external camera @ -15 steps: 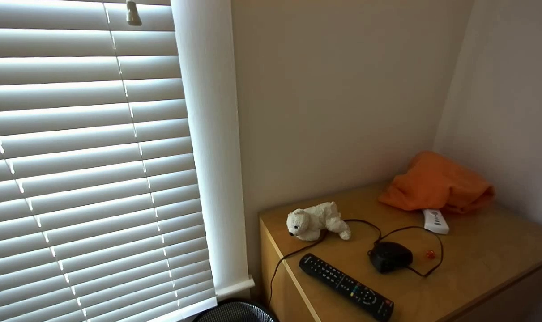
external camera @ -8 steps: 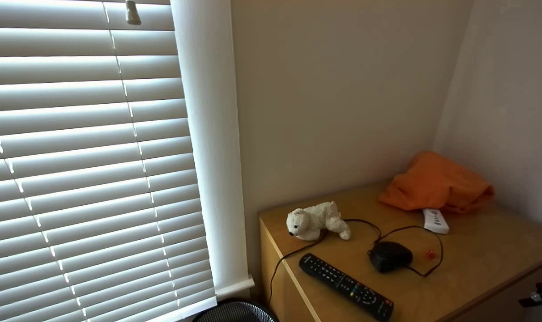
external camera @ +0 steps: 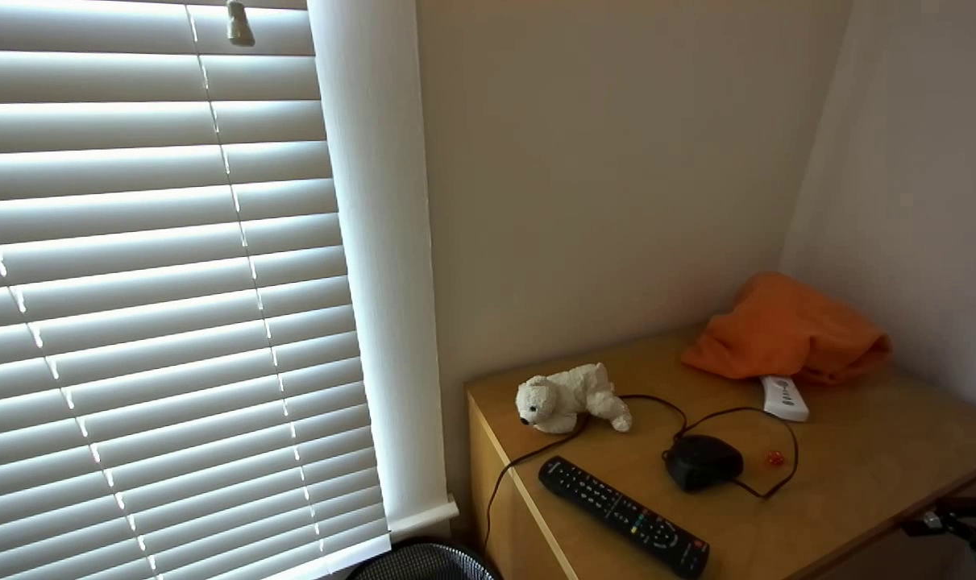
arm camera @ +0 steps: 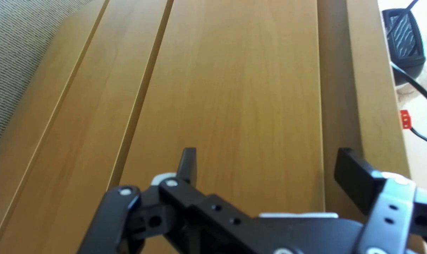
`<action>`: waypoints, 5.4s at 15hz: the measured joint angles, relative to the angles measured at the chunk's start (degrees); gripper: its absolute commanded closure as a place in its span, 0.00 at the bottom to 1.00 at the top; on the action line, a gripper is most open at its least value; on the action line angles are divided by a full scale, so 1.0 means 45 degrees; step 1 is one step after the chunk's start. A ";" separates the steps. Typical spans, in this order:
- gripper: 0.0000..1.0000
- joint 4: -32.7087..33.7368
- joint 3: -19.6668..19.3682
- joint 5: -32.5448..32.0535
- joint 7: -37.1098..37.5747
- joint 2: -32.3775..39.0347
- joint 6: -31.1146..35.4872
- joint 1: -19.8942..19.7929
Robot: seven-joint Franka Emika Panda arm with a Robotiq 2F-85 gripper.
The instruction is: Open the top drawer
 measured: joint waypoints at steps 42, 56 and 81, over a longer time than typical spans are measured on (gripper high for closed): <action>0.00 0.0644 -0.1956 -0.2754 0.3034 0.0864 -0.2423 0.0483; 0.00 0.0878 -0.2078 -0.6272 0.7510 0.0027 -0.2337 0.0455; 1.00 0.1170 -0.0207 -0.6489 0.5061 -0.2027 -0.0360 0.0357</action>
